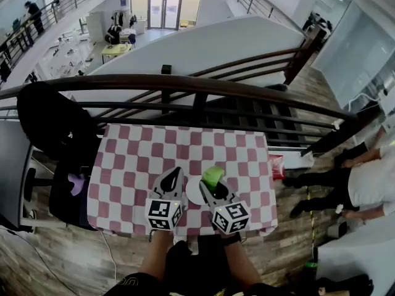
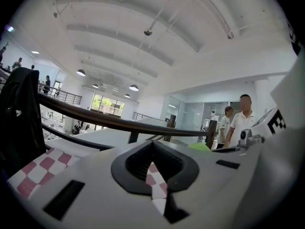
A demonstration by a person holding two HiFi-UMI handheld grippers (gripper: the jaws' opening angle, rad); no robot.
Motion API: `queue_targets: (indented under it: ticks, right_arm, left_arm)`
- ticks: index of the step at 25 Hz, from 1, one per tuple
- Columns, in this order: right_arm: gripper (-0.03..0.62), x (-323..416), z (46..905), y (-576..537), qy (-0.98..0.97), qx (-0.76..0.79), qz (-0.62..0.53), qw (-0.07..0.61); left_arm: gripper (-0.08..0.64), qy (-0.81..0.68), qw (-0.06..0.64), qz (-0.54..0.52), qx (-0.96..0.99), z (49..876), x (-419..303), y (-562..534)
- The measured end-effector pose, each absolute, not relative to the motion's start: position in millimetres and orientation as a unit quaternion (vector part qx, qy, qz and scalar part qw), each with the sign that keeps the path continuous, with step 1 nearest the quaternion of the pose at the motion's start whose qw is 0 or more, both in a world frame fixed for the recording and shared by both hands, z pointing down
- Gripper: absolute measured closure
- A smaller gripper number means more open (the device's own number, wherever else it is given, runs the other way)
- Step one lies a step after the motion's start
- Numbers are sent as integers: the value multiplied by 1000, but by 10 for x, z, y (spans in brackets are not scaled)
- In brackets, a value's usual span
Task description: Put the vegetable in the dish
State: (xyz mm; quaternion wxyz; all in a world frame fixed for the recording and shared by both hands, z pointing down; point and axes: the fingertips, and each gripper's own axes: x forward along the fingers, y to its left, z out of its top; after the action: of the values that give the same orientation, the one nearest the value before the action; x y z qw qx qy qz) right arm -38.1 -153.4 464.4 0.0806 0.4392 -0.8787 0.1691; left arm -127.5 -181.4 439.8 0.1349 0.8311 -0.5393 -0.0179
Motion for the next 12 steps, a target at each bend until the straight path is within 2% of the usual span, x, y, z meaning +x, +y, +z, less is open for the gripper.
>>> queue_targets:
  ticks: [12]
  right_arm:
    - [454, -292, 5661, -1563, -861, 418, 268, 113]
  left_arm:
    - [540, -559, 197, 46, 804, 5320, -1359, -1736]
